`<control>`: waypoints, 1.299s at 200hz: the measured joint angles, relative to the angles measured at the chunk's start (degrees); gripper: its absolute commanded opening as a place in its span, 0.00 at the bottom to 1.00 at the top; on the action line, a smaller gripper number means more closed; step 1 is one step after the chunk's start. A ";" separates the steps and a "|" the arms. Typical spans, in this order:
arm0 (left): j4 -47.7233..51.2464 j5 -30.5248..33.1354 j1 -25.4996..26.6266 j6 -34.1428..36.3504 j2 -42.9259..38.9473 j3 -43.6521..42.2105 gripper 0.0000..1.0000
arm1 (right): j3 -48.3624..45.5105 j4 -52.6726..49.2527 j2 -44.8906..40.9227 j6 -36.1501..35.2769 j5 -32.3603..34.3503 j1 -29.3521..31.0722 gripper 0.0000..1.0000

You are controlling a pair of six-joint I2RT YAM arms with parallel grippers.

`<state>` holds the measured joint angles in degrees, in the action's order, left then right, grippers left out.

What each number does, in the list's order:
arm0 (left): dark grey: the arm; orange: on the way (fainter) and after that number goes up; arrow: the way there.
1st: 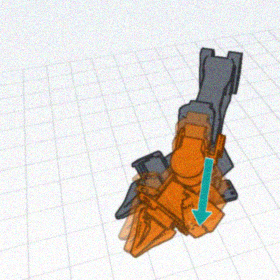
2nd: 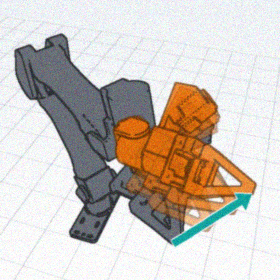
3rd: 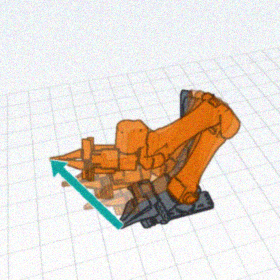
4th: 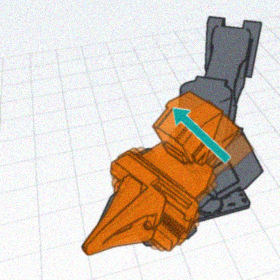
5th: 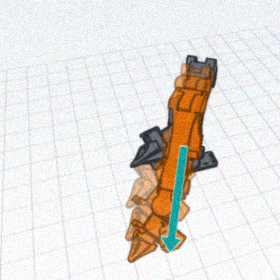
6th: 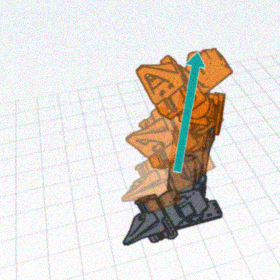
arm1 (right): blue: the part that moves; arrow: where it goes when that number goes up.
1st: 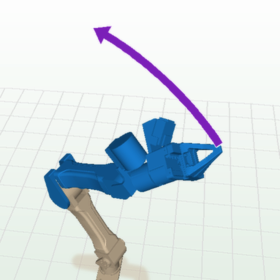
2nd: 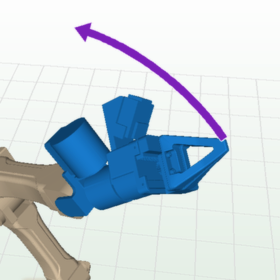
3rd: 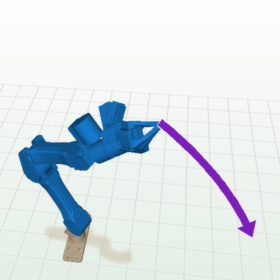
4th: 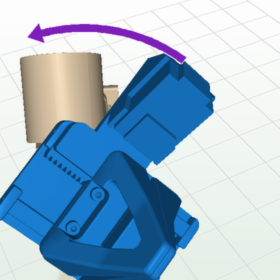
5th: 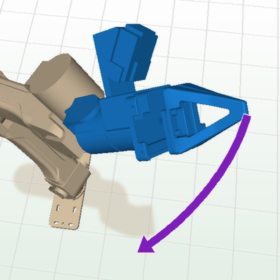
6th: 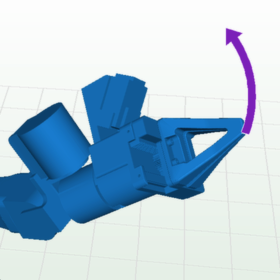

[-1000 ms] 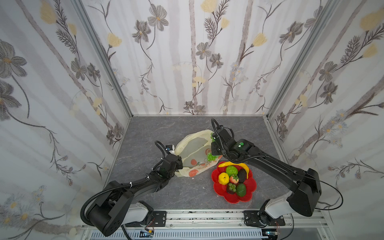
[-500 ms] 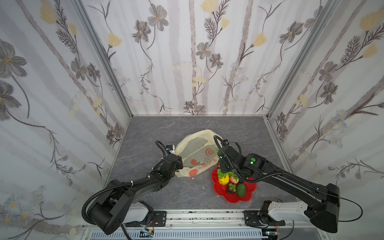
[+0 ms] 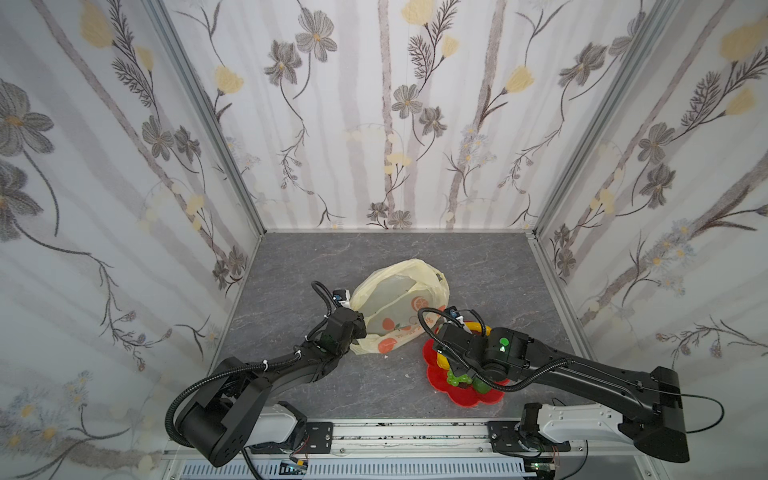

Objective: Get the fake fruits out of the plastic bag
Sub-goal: 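Lift the grapes out of the bag and carry them over the plate, then lower the grapes onto the red plate and open the right gripper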

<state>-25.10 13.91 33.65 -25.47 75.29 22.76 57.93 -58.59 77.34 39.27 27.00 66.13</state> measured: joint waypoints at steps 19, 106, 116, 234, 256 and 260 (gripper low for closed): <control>0.00 0.02 -0.02 0.00 0.17 0.00 0.00 | -0.81 -1.60 0.02 1.38 0.07 1.86 0.35; 0.00 0.02 -0.39 0.00 0.59 -0.02 0.00 | -3.15 -5.11 4.52 5.25 1.88 7.26 0.35; 0.02 0.02 -0.39 0.00 0.63 -0.02 0.00 | -3.15 -5.03 4.92 5.25 1.99 7.32 0.35; 0.02 0.02 -0.72 0.02 0.55 -0.02 0.00 | -2.75 2.05 10.56 3.43 2.27 7.45 0.40; 0.02 0.02 -0.72 0.02 0.72 -0.02 0.00 | -2.64 4.72 12.37 3.08 1.79 7.39 0.42; 0.02 0.00 -0.74 0.02 0.76 -0.02 0.00 | -2.64 5.18 12.70 3.10 1.77 7.41 0.42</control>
<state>-25.08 13.91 32.91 -25.45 76.05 22.74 55.29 -53.41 90.04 42.37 28.77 73.54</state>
